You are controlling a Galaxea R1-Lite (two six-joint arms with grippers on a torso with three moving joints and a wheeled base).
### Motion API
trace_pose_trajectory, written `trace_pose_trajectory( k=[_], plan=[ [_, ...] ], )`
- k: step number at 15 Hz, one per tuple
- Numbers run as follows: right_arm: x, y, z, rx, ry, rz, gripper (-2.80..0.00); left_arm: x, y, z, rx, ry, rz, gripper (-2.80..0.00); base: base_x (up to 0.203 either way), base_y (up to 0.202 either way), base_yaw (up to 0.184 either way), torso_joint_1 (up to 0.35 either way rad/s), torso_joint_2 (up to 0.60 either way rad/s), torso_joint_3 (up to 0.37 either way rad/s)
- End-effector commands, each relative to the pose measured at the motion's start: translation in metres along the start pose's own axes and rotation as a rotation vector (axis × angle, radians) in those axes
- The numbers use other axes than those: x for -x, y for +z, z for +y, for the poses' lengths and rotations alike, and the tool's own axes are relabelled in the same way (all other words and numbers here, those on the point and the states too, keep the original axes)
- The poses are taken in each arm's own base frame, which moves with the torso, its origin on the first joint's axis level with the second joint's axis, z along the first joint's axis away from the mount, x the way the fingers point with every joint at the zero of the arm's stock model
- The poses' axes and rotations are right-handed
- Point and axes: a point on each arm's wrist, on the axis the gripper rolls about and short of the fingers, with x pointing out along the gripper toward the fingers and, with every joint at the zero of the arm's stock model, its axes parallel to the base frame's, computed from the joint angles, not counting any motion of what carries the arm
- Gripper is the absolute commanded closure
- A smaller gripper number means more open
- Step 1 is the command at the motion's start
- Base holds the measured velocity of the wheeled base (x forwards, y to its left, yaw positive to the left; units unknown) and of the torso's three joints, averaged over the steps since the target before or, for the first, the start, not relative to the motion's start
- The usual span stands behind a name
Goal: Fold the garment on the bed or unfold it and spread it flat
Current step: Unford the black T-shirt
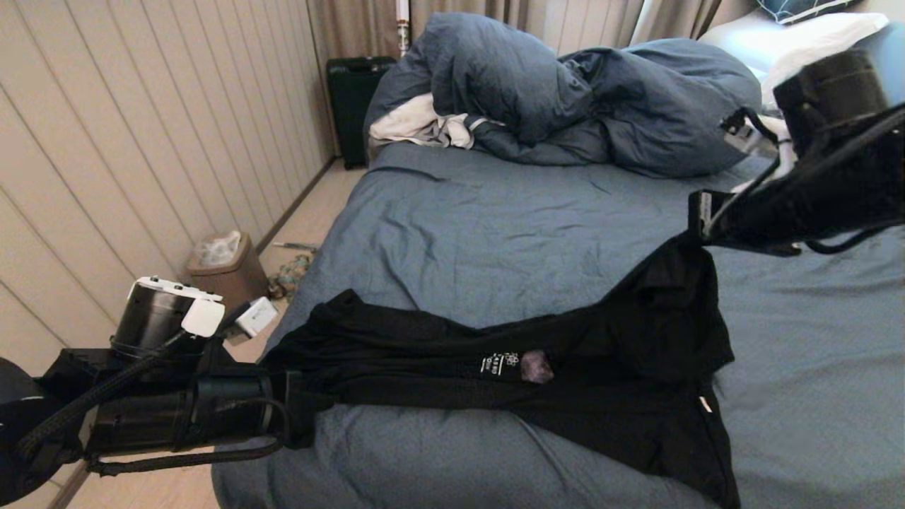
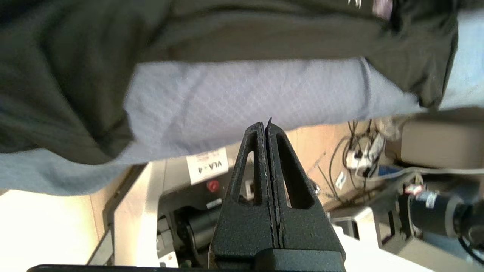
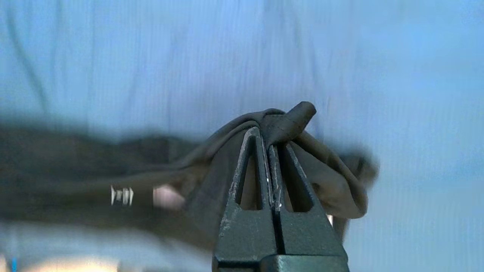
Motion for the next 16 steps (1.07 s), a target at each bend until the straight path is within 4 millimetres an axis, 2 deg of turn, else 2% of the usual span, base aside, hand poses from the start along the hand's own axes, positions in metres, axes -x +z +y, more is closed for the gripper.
trace_pose_trajectory(
  k=[1, 3, 7, 13, 16],
  plan=[
    [-0.048, 0.018, -0.001, -0.017, -0.027, 0.013, 0.0, -0.001, -0.004, -0.002, -0.004, -0.009, 0.014, 0.0, 0.0, 0.0, 0.0, 0.0, 0.0, 0.0],
    [-0.073, 0.035, 0.002, -0.024, -0.029, -0.028, 0.0, 0.0, -0.003, -0.003, -0.011, -0.014, -0.001, 0.0, 0.0, 0.0, 0.0, 0.0, 0.0, 0.0],
    [-0.121, 0.046, 0.005, 0.043, -0.126, -0.171, 0.0, 0.002, -0.006, -0.002, -0.015, -0.019, -0.01, 0.0, 0.0, 0.0, 0.0, 0.0, 0.0, 0.0],
    [-0.151, 0.063, -0.012, -0.002, -0.235, -0.404, 0.0, 0.001, -0.006, -0.001, -0.016, -0.023, -0.017, 0.0, 0.0, 0.0, 0.0, 0.0, 0.0, 0.0],
    [-0.183, 0.055, -0.009, 0.07, -0.285, -0.447, 0.0, -0.002, -0.007, 0.0, -0.022, -0.028, -0.028, 0.0, 0.0, 0.0, 0.0, 0.0, 0.0, 0.0]
  ],
)
